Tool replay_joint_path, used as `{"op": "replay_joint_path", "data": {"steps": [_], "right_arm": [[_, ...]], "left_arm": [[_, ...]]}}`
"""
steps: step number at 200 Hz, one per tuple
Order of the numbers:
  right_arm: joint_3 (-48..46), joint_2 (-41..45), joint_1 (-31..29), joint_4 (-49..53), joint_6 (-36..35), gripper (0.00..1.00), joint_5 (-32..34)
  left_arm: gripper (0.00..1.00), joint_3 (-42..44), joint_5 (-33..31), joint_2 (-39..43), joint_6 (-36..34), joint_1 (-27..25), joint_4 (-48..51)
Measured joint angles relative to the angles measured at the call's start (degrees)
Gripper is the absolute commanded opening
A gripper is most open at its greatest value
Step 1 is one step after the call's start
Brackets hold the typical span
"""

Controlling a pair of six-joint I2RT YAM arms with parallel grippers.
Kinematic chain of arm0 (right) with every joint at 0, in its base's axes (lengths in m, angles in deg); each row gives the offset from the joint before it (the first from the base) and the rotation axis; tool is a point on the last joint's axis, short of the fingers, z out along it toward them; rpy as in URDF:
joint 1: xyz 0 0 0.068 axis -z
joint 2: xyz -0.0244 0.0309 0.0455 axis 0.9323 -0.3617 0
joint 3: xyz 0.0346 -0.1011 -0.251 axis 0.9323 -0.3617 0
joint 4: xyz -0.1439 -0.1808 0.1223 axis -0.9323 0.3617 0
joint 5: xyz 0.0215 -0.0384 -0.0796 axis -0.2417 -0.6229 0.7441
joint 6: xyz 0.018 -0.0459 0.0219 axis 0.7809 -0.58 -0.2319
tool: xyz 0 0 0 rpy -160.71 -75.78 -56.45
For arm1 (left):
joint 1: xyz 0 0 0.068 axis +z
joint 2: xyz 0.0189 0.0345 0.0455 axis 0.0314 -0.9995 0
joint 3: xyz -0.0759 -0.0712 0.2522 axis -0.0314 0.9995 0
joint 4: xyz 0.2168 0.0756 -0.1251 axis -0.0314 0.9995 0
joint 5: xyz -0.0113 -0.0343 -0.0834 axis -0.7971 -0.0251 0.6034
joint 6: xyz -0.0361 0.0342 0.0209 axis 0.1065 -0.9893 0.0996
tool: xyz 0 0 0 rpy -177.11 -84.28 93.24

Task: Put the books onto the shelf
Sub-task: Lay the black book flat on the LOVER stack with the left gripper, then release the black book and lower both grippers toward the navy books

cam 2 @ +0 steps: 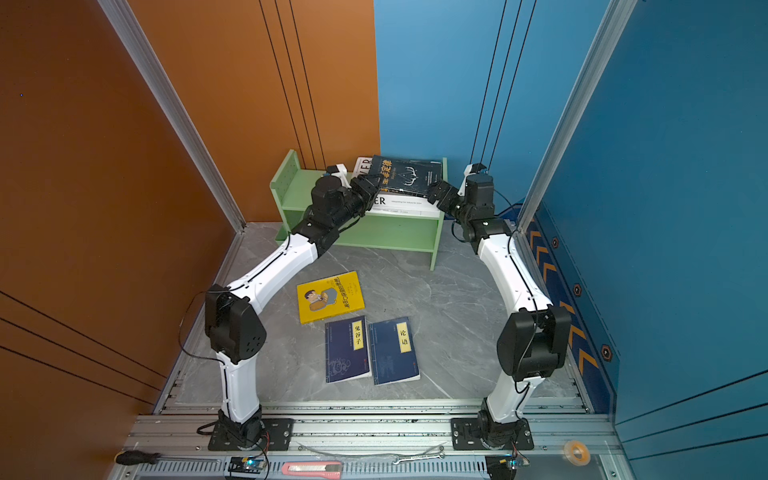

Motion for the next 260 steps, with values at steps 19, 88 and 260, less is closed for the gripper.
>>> {"op": "replay_joint_path", "data": {"steps": [19, 88, 260], "right_arm": [[0.00, 0.09, 0.00, 0.02, 0.00, 0.98, 0.02], [-0.15, 0.63, 0.11, 0.28, -0.24, 0.98, 0.22], [-0.11, 7.87, 2.32, -1.40, -5.40, 1.00, -5.95]], "left_arm": [[0.57, 0.20, -0.35, 1.22, -0.52, 0.04, 1.44], [0.67, 3.89, -1.73, 11.47, -7.39, 2.54, 6.73], [0.71, 9.75, 1.14, 19.74, -43.43, 2.80, 22.03]]}}
